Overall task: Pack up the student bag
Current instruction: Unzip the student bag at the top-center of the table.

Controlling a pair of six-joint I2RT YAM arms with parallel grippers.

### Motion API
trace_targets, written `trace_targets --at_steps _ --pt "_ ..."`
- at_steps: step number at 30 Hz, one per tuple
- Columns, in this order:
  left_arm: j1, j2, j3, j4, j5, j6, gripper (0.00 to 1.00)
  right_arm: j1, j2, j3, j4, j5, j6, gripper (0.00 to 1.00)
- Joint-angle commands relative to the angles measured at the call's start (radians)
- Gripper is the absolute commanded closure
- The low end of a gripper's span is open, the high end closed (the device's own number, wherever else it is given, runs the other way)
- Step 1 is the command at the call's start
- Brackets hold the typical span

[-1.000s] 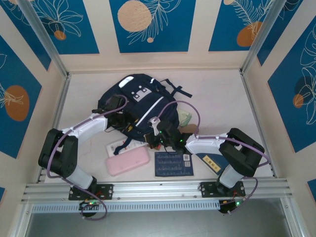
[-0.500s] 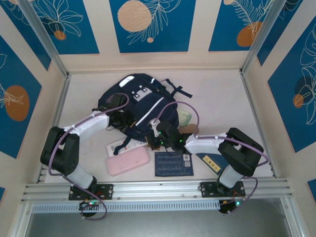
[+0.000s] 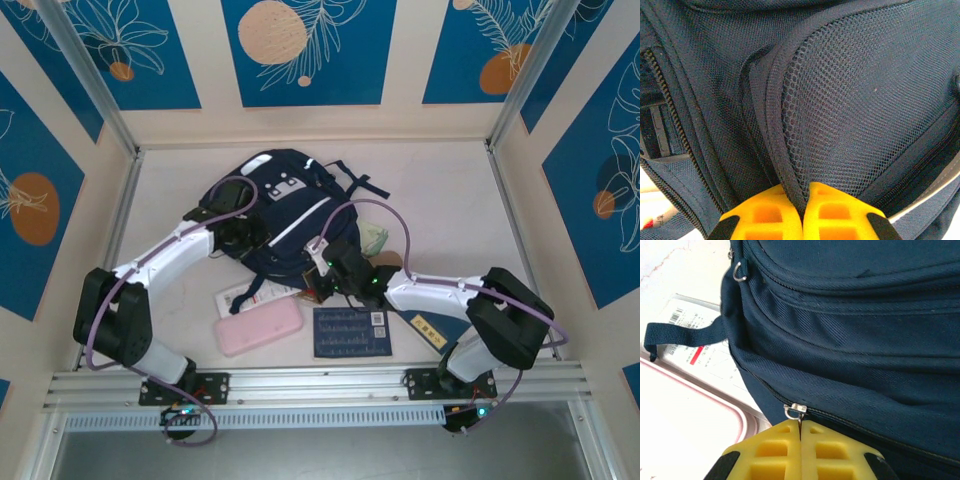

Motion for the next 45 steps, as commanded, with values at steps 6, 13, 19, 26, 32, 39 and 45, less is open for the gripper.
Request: trace_targets --at_steps 6,13,19,26,32,39,45 --pt "0.038 -0.060 0.123 -0.087 -0.122 0.161 1.00 -0.069 -0.088 0.014 -0.111 0.013 -0.089 1.00" --pt "0.057 -0.062 0.206 -0.138 -0.162 0.258 1.00 -0.146 -0.116 0.009 -0.119 -0.012 -0.101 1.00" --pt "0.078 -0.058 0.289 -0.167 -0.161 0.334 1.00 -0.248 -0.143 -0.011 -0.067 0.009 -0.003 1.00" --pt "0.081 -0.039 0.421 -0.213 -0.112 0.447 1.00 -0.323 -0.143 0.002 0.004 -0.062 -0.016 1.00" --pt "0.081 -0.028 0.505 -0.237 -0.025 0.532 1.00 -0.352 -0.148 0.027 0.031 -0.246 -0.065 1.00" --pt "0.083 0.085 0.662 -0.307 0.190 0.670 0.97 -0.189 -0.191 0.011 0.092 -0.467 -0.044 1.00" --pt "0.122 0.150 0.695 -0.366 0.061 0.594 0.66 -0.017 -0.083 0.055 0.180 -0.316 0.088 1.00"
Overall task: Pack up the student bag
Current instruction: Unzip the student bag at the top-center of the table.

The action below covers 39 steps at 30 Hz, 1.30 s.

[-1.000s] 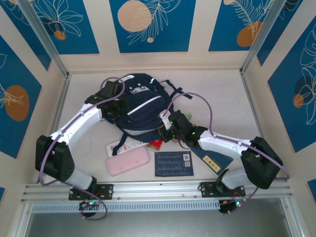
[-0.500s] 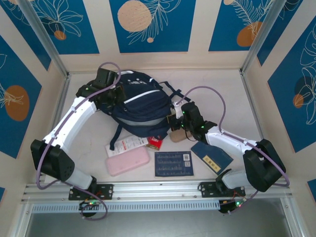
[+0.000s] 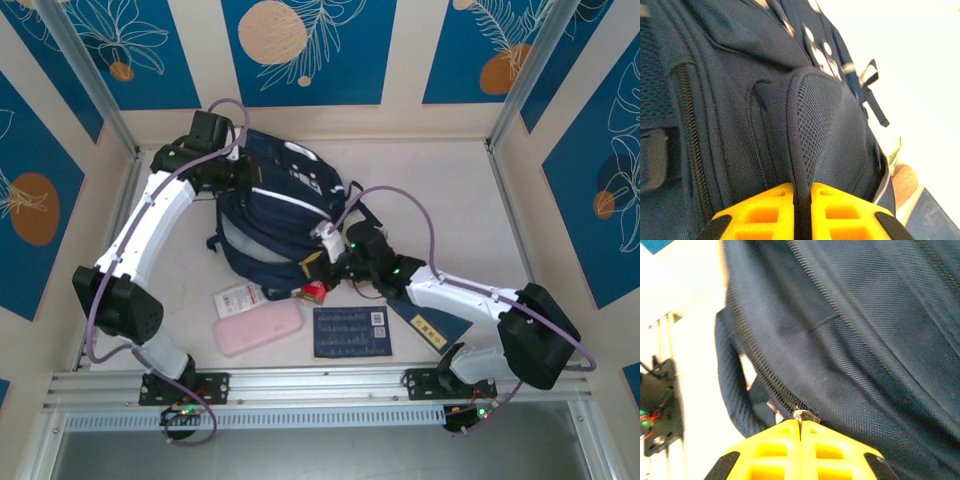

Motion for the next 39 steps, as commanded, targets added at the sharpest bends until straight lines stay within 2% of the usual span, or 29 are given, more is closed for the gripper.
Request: trace_targets --at_steps 1,3,7,14,20,26,39 --pt "0.030 0.001 0.015 -0.003 -0.035 -0.051 0.57 0.072 0.074 0.058 0.129 0.054 0.120 1.00" --pt "0.035 -0.035 -0.056 -0.007 -0.089 -0.128 0.48 0.097 0.140 0.076 0.159 0.111 0.187 1.00" --pt "0.040 -0.157 -0.238 0.029 -0.077 -0.257 0.41 0.124 0.253 0.111 0.204 0.150 0.261 1.00" --pt "0.043 -0.400 -0.580 0.100 0.030 -0.542 0.37 0.140 0.322 0.129 0.220 0.181 0.270 1.00" --pt "0.037 -0.529 -0.855 0.183 0.145 -0.775 0.37 0.140 0.327 0.104 0.224 0.193 0.275 1.00" --pt "0.024 -0.554 -0.891 0.214 0.148 -0.827 0.38 0.143 0.339 0.102 0.227 0.189 0.272 1.00" --pt "0.002 -0.383 -0.884 0.346 0.177 -0.858 0.43 0.160 0.338 0.110 0.223 0.199 0.253 1.00"
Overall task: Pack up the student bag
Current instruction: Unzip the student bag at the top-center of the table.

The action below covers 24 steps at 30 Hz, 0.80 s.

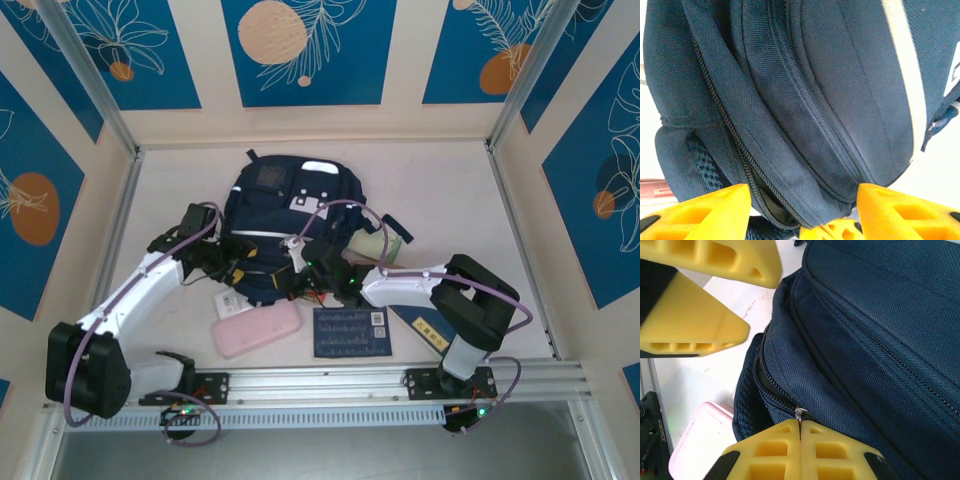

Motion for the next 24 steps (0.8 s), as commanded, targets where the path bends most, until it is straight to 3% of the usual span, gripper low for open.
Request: trace_targets --at_steps 1,5,10,16,24 --pt "-0.017 0.038 0.011 0.053 0.024 -0.045 0.43 0.014 0.015 0.014 0.036 0.011 -0.009 1.00" --pt "-0.033 0.090 0.016 0.085 0.019 -0.050 0.46 0.016 0.020 0.011 0.041 0.014 -0.009 1.00" --pt "-0.035 0.149 0.036 0.127 0.012 -0.056 0.56 0.015 0.022 0.009 0.043 0.019 -0.013 1.00" --pt "-0.037 0.155 0.068 0.126 -0.003 -0.042 0.99 0.016 0.010 0.001 0.014 0.049 -0.038 1.00" --pt "-0.026 0.087 0.194 0.016 -0.073 -0.004 1.00 0.010 -0.032 -0.001 -0.074 0.124 -0.106 1.00"
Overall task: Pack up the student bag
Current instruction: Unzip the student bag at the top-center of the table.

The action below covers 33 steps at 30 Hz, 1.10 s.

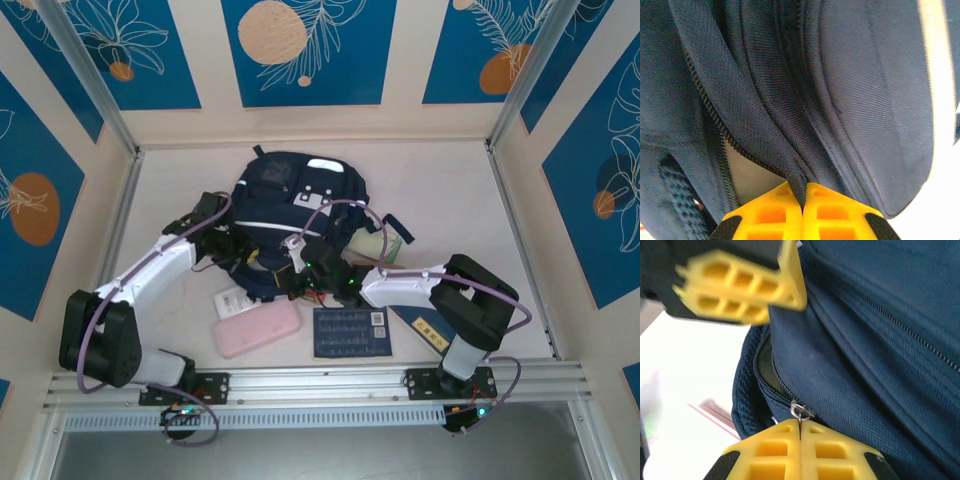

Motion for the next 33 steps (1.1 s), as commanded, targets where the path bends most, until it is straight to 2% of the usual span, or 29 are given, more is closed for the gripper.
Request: trace_targets --at_steps 1,6,17,26,33 --pt "0.003 -0.053 0.100 -0.024 -0.045 0.017 1.00 0.004 -0.039 -0.003 -0.069 0.065 -0.062 1.00" --pt "0.013 -0.068 0.175 -0.065 -0.065 0.028 1.00 -0.015 -0.079 -0.026 -0.095 0.110 -0.093 1.00" --pt "0.040 -0.074 0.298 -0.106 -0.074 0.052 1.00 -0.138 -0.150 -0.081 -0.088 0.085 -0.122 1.00" --pt "0.084 -0.069 0.427 -0.146 -0.075 0.089 1.00 -0.311 -0.158 -0.105 -0.056 0.022 -0.104 1.00" --pt "0.106 -0.069 0.494 -0.163 -0.064 0.097 1.00 -0.494 -0.080 -0.034 -0.019 -0.051 -0.029 1.00"
